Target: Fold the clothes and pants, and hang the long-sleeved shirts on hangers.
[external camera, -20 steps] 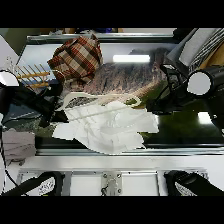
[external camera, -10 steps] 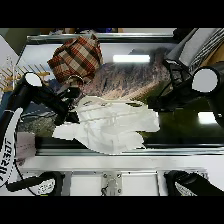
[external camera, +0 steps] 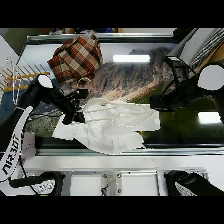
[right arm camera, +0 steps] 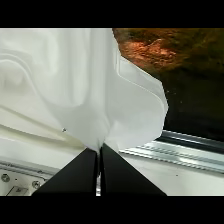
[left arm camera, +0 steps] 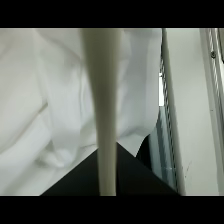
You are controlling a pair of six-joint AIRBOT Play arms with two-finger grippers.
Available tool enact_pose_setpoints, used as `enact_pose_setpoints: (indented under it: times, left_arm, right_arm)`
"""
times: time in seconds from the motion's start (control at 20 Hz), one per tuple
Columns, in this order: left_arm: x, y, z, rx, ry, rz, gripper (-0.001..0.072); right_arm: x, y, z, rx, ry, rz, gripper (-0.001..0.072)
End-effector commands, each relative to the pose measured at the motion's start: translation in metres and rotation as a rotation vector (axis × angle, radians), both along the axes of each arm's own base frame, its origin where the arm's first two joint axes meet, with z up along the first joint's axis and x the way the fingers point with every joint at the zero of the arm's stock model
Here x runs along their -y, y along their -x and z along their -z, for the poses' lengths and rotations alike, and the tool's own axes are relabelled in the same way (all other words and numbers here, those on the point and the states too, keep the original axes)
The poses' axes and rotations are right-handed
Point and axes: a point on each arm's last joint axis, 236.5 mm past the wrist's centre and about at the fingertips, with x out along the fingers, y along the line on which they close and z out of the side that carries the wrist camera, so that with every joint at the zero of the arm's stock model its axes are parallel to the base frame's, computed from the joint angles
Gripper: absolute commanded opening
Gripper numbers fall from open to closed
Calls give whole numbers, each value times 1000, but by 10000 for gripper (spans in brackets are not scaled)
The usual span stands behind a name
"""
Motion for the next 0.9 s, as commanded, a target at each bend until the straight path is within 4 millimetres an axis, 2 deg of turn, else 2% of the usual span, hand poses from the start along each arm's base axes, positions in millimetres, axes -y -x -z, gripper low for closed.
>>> enact_pose_setpoints:
  times: [0.0,0.2,0.35,0.5,0.7,0.85]
  left_arm:
    - [1,-4,2,10,-4,-10,14]
    - [2,-5,2,7,-8,-26,14]
    - [2,-7,3,9,-11,-40,15]
    - [2,-7,3,9,-12,-40,14]
    - [2,-7,3,9,-11,-39,14]
    - [2,-7,3,9,-11,-39,15]
  right_arm:
    - [1,3,-5,8,0,-10,13]
    - [3,9,-17,18,-2,-15,12]
    - [8,21,-15,-34,20,-24,13]
    - [5,22,-15,-32,11,-32,13]
    - [-7,0,-23,66,-41,-29,12]
    - [-31,-14,-34,131,-144,-49,12]
